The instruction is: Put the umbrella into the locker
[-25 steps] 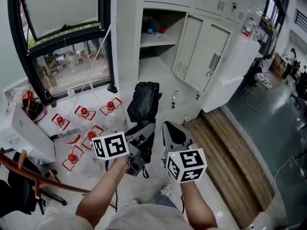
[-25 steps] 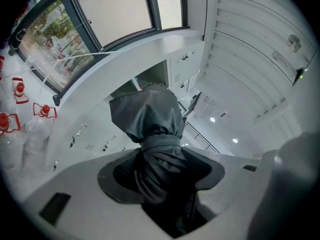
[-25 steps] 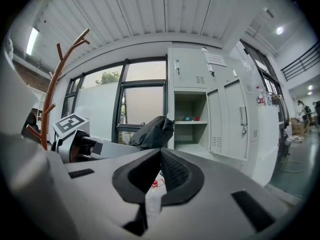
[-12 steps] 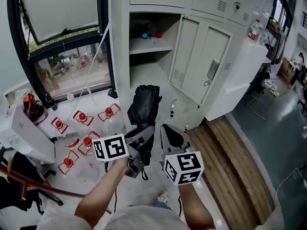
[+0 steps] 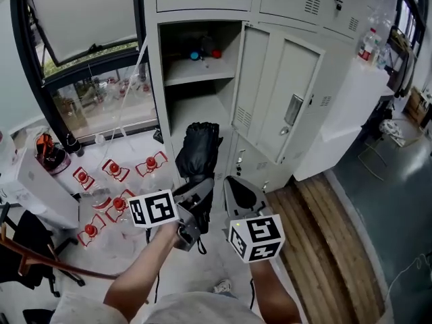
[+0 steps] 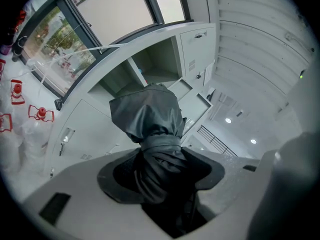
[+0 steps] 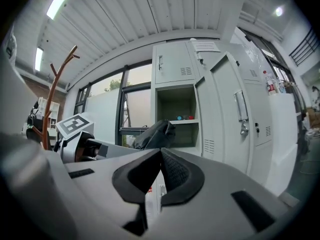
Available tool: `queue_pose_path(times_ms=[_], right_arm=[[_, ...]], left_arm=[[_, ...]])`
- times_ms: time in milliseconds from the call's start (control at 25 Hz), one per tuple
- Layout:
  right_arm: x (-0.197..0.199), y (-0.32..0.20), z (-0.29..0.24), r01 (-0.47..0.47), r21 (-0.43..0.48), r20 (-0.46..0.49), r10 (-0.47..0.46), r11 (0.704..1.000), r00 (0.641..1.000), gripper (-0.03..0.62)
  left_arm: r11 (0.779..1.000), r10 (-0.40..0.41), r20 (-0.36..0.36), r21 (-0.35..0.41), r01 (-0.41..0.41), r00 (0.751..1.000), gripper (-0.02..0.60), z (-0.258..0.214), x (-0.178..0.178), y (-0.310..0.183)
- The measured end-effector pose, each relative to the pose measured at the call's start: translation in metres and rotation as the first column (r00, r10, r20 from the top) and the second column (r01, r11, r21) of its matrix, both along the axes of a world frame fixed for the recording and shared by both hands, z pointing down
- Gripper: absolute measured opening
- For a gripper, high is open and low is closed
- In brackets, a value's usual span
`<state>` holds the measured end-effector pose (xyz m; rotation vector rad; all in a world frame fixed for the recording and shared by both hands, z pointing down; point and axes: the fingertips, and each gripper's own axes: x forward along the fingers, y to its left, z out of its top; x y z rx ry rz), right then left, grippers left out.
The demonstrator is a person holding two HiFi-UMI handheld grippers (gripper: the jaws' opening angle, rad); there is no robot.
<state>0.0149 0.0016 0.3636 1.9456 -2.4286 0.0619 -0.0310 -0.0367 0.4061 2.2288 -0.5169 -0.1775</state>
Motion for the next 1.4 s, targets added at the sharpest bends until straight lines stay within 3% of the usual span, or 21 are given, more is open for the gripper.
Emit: queue_pose_path(times_ms=[320, 640, 960, 1400], right_arm=[[0.04, -0.014, 0.0, 0.068, -0.003, -0.005, -0.068, 0.998, 0.998, 0.003], [0.061, -0.023, 0.001, 0.101, -0.005, -0.001, -0.101, 0.995, 0.995, 0.003], [0.064, -0.047, 0.01, 0.107, -0.016, 0.011, -0.107, 0.994, 0.994, 0.003], [0.062, -0.115, 0.009, 0.102, -0.037, -0.03, -0.103, 0.994, 0.994, 0.003]], left_arm=[[0.998, -0.071, 0.022, 0.001, 0.071, 0.997, 0.249, 0.0, 0.039, -0.017], [0.994, -0.11, 0.042, -0.01, 0.111, 0.993, 0.248, 0.005, 0.055, -0.029], [0.993, -0.117, 0.057, -0.011, 0.117, 0.992, 0.249, 0.013, 0.058, -0.054], [0.992, -0.124, 0.053, -0.022, 0.126, 0.991, 0.249, 0.021, 0.058, -0.127]])
